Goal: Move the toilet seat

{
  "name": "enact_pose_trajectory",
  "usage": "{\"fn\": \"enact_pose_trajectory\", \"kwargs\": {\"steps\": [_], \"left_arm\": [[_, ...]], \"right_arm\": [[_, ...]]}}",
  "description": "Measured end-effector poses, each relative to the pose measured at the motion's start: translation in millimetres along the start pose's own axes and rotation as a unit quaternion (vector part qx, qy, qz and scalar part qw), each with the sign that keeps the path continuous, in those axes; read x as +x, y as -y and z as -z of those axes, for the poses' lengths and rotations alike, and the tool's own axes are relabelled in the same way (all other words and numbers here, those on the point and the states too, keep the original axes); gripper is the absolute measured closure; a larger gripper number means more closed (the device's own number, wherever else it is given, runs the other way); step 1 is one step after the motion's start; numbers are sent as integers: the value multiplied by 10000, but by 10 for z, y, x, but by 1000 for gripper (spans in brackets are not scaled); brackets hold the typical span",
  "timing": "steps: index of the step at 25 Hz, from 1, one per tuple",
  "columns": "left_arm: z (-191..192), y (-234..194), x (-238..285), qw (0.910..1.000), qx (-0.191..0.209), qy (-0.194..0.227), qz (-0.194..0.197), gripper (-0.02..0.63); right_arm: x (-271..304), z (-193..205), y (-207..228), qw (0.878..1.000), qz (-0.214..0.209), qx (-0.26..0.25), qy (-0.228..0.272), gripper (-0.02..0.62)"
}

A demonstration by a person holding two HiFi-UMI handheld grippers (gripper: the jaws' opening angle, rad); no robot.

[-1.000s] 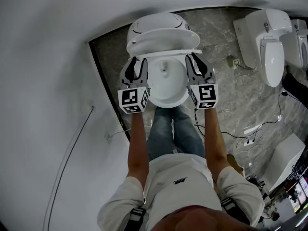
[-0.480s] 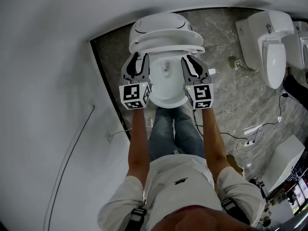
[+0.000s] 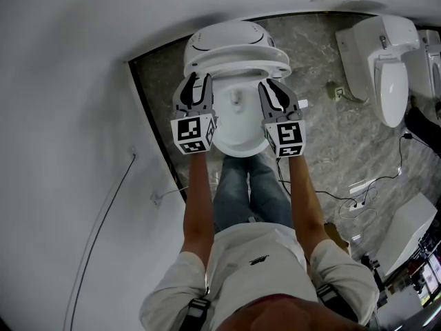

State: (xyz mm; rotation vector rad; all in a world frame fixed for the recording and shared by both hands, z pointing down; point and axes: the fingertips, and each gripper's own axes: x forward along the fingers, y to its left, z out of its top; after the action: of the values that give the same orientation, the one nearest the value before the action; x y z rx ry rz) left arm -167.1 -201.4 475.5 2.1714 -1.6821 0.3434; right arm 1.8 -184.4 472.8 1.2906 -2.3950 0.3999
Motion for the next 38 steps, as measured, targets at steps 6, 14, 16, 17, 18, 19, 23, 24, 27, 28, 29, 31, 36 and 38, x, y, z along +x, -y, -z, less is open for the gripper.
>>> {"fn": "enact_pose_trajectory", "kwargs": {"steps": [6, 14, 16, 17, 18, 19, 23, 24, 27, 28, 29, 31, 36, 38], "left_arm": [[-10, -34, 40, 10000, 30, -12, -28, 453], [-65, -74, 9, 9999, 70, 22, -92, 453], [-90, -54, -32, 9999, 95, 48, -73, 453], [-97, -44, -57, 9999, 106, 61, -59, 453], [-99, -31, -81, 9999, 120, 67, -44, 453], [-96, -14, -104, 9999, 143, 66, -29, 453], [-82, 114, -209, 9996, 277, 68, 60, 454], [-79, 147, -237, 9995, 300, 74, 86, 459], [-48, 223, -324, 9992, 369, 85, 153, 503], [-29, 248, -350, 9990, 398, 82, 185, 519], [-9, 279, -371, 9988, 431, 79, 227, 528], [7, 353, -396, 9982, 495, 84, 333, 545], [-53, 520, -432, 9964, 610, 170, 555, 563], [-35, 585, -462, 9959, 641, 154, 627, 566]], "right_arm": [[-20, -44, -22, 10000, -21, 8, 52, 512], [-80, 13, 13, 10000, 19, -4, -61, 512], [-93, -28, -3, 10000, 16, -12, 17, 512], [-99, -38, -19, 10000, 7, -15, 26, 512], [-104, -46, -36, 10000, -6, -16, 31, 512], [-109, -56, -51, 10000, -18, -18, 54, 512], [-142, -131, -97, 9997, -70, -21, 240, 517], [-153, -142, -109, 9996, -79, -22, 257, 521], [-194, -139, -148, 9995, -69, -56, 302, 532], [-212, -144, -168, 9994, -76, -64, 323, 538], [-232, -153, -188, 9993, -97, -67, 346, 542], [-276, -172, -222, 9991, -171, -62, 379, 551], [-358, -260, -274, 9983, -276, -114, 504, 555], [-389, -253, -296, 9984, -304, -120, 468, 560]]}}
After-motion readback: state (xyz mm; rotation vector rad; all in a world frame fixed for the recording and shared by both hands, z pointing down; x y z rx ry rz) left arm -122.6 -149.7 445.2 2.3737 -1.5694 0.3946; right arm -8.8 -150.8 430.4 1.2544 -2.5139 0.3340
